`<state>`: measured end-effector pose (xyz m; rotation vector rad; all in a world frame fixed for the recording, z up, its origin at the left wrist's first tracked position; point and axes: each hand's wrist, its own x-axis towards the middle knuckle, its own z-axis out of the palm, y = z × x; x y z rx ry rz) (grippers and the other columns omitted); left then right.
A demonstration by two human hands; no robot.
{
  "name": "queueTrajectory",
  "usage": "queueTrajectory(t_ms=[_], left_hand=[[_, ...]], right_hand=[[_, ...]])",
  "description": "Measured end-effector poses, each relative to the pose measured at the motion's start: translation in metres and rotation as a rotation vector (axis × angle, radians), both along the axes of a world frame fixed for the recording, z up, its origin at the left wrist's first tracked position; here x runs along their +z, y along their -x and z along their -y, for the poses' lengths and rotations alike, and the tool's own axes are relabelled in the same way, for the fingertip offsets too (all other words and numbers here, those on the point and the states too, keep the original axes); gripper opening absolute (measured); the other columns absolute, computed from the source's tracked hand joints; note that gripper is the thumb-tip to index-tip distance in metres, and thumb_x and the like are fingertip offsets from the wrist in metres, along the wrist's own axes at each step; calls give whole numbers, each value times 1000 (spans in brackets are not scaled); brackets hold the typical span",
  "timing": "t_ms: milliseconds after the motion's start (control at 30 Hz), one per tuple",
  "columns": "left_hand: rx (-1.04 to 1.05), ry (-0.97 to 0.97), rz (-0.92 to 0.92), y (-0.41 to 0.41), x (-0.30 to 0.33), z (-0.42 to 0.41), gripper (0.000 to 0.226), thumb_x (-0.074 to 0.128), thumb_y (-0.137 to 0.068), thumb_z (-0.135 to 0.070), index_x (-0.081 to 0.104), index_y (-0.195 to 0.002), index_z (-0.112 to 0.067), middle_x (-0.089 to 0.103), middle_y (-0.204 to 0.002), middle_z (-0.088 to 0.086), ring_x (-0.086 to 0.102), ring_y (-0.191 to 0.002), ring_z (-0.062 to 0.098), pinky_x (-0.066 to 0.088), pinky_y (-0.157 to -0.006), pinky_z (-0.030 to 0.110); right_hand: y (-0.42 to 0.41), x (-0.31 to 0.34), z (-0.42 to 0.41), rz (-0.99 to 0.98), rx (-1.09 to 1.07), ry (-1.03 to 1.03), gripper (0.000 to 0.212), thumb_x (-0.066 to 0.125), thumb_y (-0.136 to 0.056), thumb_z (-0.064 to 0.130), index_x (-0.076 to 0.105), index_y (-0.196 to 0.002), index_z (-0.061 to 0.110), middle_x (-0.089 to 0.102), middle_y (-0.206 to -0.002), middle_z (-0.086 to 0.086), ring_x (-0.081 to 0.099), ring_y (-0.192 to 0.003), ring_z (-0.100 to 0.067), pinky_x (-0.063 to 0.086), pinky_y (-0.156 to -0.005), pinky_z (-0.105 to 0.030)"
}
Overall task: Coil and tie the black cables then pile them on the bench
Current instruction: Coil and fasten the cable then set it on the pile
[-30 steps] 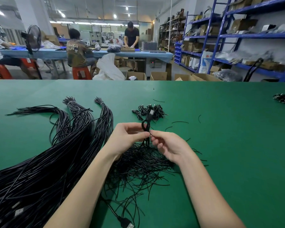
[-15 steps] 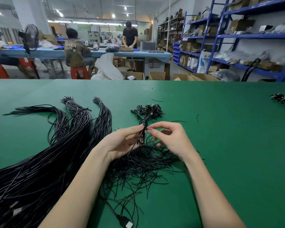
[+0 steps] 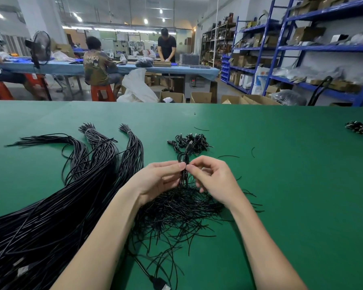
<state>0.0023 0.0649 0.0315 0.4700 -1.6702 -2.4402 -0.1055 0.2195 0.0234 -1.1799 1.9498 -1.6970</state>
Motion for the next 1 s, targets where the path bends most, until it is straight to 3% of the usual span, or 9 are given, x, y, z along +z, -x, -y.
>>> queueTrajectory(t_ms=[133,233,300,367,467,600,800,900,1000], left_hand=[[42,179,-86,-1,0,1,30,83,-68,-21,81,-97,-11,72,-96,8,56,-81,14,52,-75,19],[112,308,-163,0,0,-3,28,83,-71,-19,80,-98,-13,78,-95,8,68,-78,8,51,-69,14],[125,315,-180,2,-1,-5,26,81,-76,-14,79,-100,-8,78,-89,7,68,-69,5,50,-62,12],[140,249,-157,4,-2,-5,27,81,-76,-16,78,-101,-6,78,-90,7,69,-71,8,52,-64,14],[186,109,-80,5,-4,-4,35,81,-72,-21,76,-103,-7,76,-90,6,67,-73,11,53,-67,19],[210,1,-62,6,-5,-2,43,83,-66,-20,74,-105,-4,75,-90,6,67,-70,10,55,-64,18],[168,28,-69,6,-3,-3,40,82,-68,-19,75,-104,-4,75,-92,6,66,-71,10,55,-65,19],[160,131,-113,6,-4,-3,34,79,-76,-13,75,-107,-1,77,-98,10,69,-78,10,53,-70,17],[161,254,-157,4,-4,-5,28,76,-84,-5,73,-110,4,77,-88,6,69,-71,4,51,-65,12]], right_hand=[[-2,-2,5,322,100,23,24,67,-98,14,72,-76,22,56,-65,0,50,-53,-11,37,-43,-17],[-1,-1,6,938,222,52,15,69,-85,10,71,-70,12,52,-66,2,42,-46,-4,30,-34,-13],[-2,-1,6,1165,270,108,9,71,-81,12,68,-74,8,50,-66,2,39,-44,-3,29,-32,-11],[-2,-1,5,976,190,46,11,72,-88,17,71,-81,9,57,-69,3,44,-47,-3,32,-34,-12],[2,3,1,378,-29,-36,9,73,-94,23,73,-101,17,73,-83,3,56,-55,-8,42,-44,-17],[4,1,0,-244,-197,17,10,84,-84,27,78,-90,32,76,-86,19,59,-59,-2,51,-64,-13],[1,-6,5,-510,-334,120,6,80,-87,29,78,-83,31,71,-77,23,64,-68,-7,43,-64,-6],[-2,-6,9,-170,-280,38,16,75,-92,24,76,-75,24,71,-66,6,57,-56,-6,45,-51,-20],[-4,1,9,641,-34,21,12,69,-92,11,72,-81,9,64,-69,-1,52,-53,-5,36,-40,-15]])
